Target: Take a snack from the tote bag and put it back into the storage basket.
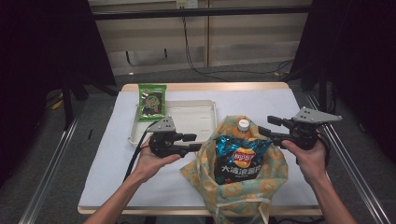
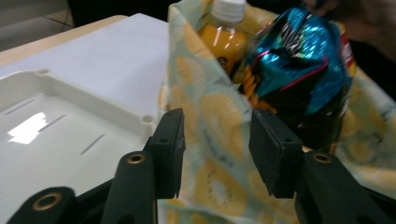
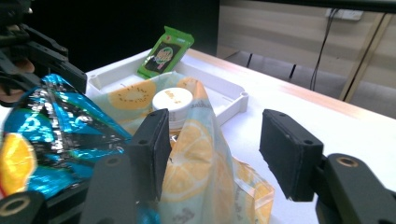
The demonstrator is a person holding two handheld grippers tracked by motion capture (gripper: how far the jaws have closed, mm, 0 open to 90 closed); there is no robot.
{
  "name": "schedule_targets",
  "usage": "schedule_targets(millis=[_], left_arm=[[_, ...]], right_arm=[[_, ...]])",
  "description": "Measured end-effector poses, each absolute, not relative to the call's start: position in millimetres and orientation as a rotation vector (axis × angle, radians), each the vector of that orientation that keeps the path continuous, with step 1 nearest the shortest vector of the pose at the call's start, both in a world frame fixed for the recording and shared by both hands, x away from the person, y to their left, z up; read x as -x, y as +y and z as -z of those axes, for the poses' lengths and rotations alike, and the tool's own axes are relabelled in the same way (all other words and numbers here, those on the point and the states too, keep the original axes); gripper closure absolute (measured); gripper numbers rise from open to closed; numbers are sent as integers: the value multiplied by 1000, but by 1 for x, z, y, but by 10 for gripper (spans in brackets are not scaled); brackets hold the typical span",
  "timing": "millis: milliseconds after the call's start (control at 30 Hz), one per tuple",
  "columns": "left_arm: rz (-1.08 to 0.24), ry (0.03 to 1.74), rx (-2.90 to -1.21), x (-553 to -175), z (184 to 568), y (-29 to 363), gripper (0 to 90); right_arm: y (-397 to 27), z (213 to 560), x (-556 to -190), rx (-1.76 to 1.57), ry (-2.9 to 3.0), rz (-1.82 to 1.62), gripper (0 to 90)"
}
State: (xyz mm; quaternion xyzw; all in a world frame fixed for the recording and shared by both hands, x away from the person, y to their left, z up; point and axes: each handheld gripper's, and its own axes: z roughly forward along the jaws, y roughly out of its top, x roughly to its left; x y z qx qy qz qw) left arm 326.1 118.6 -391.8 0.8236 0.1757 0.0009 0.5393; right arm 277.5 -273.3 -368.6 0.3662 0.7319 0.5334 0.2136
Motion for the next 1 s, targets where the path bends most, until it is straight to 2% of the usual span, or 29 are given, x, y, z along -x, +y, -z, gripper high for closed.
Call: schedule_targets(millis=[233, 300, 367, 467, 500, 533, 667, 1000], left_arm=[[33, 385, -1998, -327, 398, 96, 469], [38, 377, -2023, -328, 403, 91, 467], [44, 379, -2035, -329, 408, 88, 478], [35, 389, -2060, -331, 413, 84, 549], [38, 389, -2058, -332, 415, 84, 577], [37, 379, -2062, -332, 416, 83, 664], [36, 369, -2076, -332, 420, 81, 898], [27, 467, -2119, -338, 434, 100, 900]], right_arm=[[-261, 377, -291, -1032, 2102, -1473, 462], [-258, 380, -294, -1025, 2147, -1457, 570], [-257, 381, -296, -1028, 2175, -1449, 735], [-261, 380, -295, -1039, 2147, -1433, 886], [-263, 381, -294, -1039, 2139, -1436, 898], [-265, 381, -294, -1038, 2138, -1425, 900], [-274, 386, -294, -1071, 2104, -1406, 900], [-285, 420, -278, -1098, 2129, -1350, 900]])
